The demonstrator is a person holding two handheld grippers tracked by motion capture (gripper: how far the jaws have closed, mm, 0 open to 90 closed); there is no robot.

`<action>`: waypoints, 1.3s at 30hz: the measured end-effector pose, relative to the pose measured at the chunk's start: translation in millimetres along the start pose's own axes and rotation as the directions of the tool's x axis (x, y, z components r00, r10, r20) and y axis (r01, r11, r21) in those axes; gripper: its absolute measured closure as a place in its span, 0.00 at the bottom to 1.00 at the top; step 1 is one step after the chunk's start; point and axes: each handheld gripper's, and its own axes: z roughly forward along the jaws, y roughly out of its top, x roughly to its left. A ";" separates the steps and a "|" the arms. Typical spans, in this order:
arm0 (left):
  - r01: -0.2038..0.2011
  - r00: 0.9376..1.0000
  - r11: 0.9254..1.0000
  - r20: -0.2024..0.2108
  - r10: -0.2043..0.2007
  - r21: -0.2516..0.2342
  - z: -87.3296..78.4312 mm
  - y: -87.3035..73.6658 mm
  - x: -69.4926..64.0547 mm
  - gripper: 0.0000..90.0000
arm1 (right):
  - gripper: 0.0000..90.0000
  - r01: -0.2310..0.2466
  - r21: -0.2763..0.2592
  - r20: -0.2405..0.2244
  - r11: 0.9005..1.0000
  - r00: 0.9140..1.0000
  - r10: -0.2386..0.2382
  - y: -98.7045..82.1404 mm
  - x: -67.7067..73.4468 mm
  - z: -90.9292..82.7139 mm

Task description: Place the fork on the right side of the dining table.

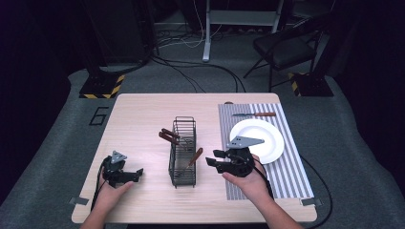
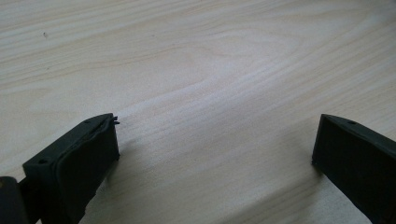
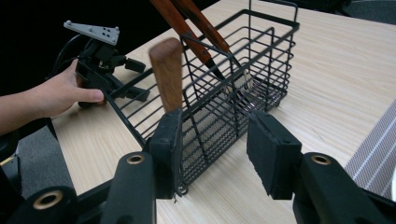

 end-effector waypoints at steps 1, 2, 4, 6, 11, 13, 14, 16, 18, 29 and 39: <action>0.000 1.000 1.000 0.000 0.000 0.000 0.0 0.0 0.0 0.00 | 0.61 0.000 0.000 0.000 1.000 1.000 0.000 0.0 0.0 0.0; 0.000 1.000 1.000 0.000 0.000 -0.001 0.1 0.0 0.0 0.00 | 0.61 0.002 -0.002 -0.004 1.000 1.000 -0.002 1.0 1.1 0.6; 0.000 1.000 1.000 0.000 0.000 0.000 0.0 0.0 0.0 0.00 | 0.61 0.009 -0.002 -0.011 1.000 1.000 -0.009 4.1 4.9 1.8; -0.002 1.000 1.000 0.000 0.002 -0.002 0.1 0.0 0.1 0.00 | 0.61 0.022 -0.006 -0.022 1.000 1.000 -0.022 8.2 9.8 4.2; -0.001 1.000 1.000 0.001 0.001 0.003 -0.2 0.1 0.1 0.00 | 0.61 0.033 -0.006 -0.036 0.999 0.999 -0.034 13.7 16.1 9.2; -0.001 1.000 1.000 0.000 0.001 -0.001 0.0 0.0 0.1 0.00 | 0.61 0.037 -0.007 -0.042 0.999 0.998 -0.037 15.7 18.2 11.4; 0.000 1.000 1.000 0.000 0.000 0.000 0.0 0.0 0.0 0.00 | 0.61 0.031 -0.005 -0.045 1.000 0.999 -0.031 16.4 19.8 12.0; 0.000 1.000 1.000 0.000 0.000 0.001 0.0 0.0 0.0 0.00 | 0.61 0.029 -0.009 -0.050 1.000 0.998 -0.029 17.9 22.3 13.8; 0.000 1.000 1.000 0.001 0.000 0.002 -0.1 0.0 0.0 0.00 | 0.63 0.034 -0.014 -0.049 0.999 0.998 -0.035 19.3 23.8 15.3; 0.000 1.000 1.000 0.000 0.000 0.000 0.0 0.0 0.0 0.00 | 0.78 0.024 -0.039 -0.036 0.999 0.999 -0.025 24.9 26.0 17.9; 0.000 1.000 1.000 0.004 0.000 0.004 -0.2 0.1 -0.3 0.00 | 0.76 0.015 -0.037 -0.019 0.999 1.000 -0.015 27.0 26.2 21.0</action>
